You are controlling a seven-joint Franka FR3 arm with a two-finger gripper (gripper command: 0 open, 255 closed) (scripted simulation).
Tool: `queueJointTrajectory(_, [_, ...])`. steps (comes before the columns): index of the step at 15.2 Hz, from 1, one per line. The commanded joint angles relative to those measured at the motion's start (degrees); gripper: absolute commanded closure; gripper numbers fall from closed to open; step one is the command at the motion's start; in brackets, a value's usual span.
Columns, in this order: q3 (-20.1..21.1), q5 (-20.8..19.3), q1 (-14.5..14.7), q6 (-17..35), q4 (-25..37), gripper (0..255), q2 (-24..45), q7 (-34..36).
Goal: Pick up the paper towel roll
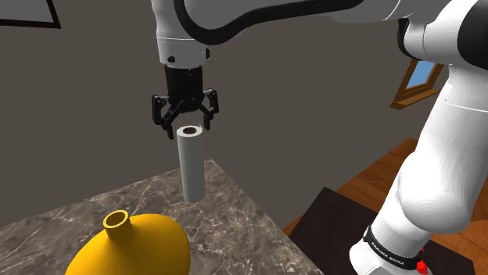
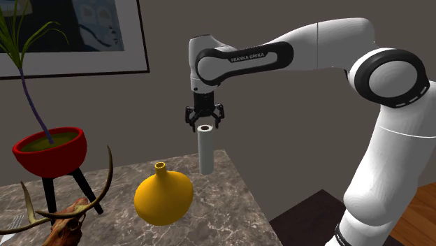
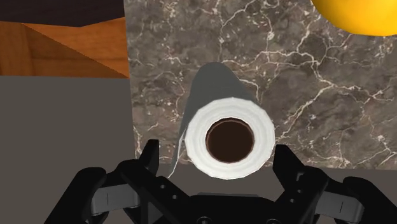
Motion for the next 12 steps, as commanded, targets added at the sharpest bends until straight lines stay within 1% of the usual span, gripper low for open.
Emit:
queueJointTrajectory(1, [0.01, 0.04, 0.0, 0.37, -0.43, 255, -0.09, 0.02])
queueJointTrajectory(10, [0.0, -0.01, 0.0, 0.33, -0.31, 255, 0.0, 0.02])
queueJointTrajectory(12, [0.02, -0.01, 0.03, -1.21, 1.27, 255, 0.04, -0.03])
